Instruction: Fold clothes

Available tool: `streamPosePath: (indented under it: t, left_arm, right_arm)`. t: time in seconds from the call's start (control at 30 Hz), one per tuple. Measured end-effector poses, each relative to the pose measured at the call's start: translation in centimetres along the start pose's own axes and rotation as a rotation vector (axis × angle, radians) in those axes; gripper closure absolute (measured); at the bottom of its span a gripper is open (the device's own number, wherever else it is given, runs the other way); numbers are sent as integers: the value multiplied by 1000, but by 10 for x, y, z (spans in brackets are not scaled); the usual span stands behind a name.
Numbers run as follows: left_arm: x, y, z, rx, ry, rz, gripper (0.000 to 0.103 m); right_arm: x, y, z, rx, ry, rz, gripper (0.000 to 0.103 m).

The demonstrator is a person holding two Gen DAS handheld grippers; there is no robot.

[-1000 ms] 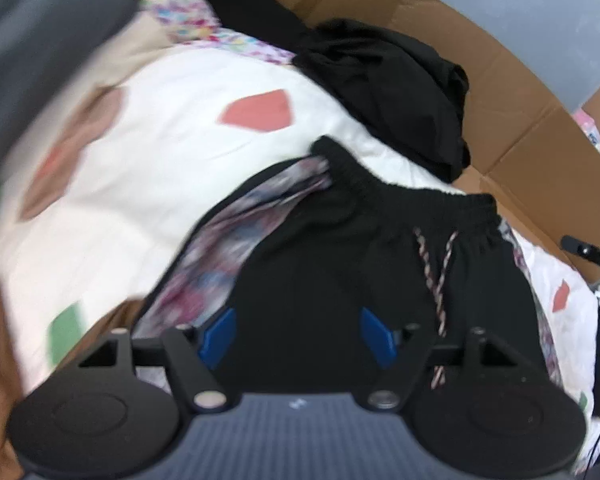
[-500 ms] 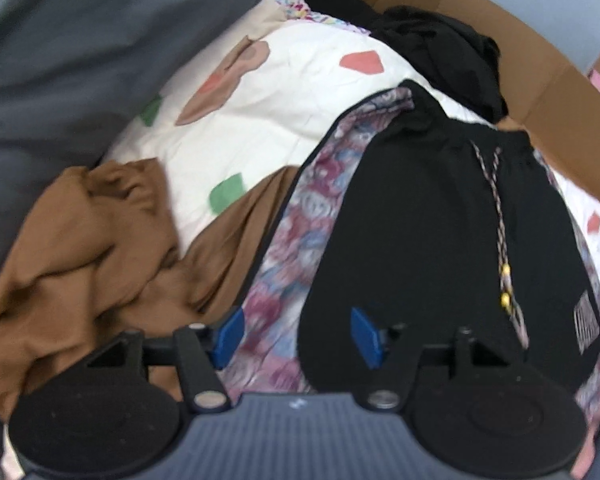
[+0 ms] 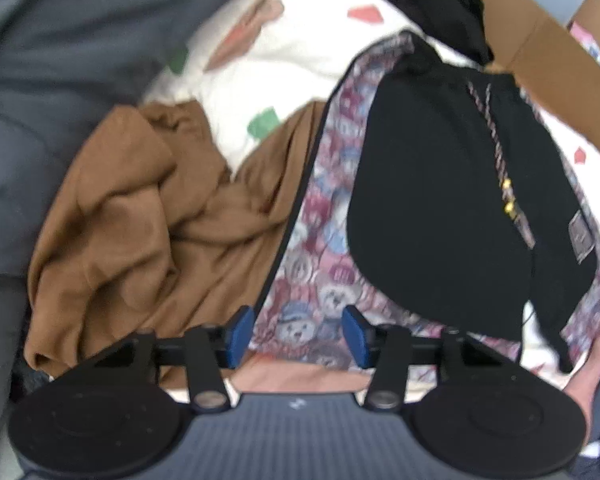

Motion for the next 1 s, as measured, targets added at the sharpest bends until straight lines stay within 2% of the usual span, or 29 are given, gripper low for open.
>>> streamPosePath:
  t: [0.1,0.23,0.5,0.63,0.73,1.0]
  left_arm:
    - [21,12,5,9,-18,23,60]
    - [43,18,13,23,-7,42,65]
    - [75,19,26,19,36,83,64]
    - [89,21,28,19,28,94,64]
    - [96,23,28,30,30,95,61]
    - [105,25,36,15,50,93,64]
  right_arm:
    - [6,9,13,-4,-14,34,39]
    - [14,17,25,-21,-18,70,39]
    - [30,27,33,-14,-7,115,39]
    - [39,32,34,0,-2,134,39]
    - [40,38,39,-4,-15,150,39]
    - [45,40,45,-4,-15,169,39]
Point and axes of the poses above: each gripper's, at about its wrist camera, not at the fingertips, and x roughly the way its jaws point, z to its left, y to its underside, the point moved 7 cm from there along x, roughly the way its jaws point, and after that the axes turned 5 degrees about -z, right-handed, at the moved point
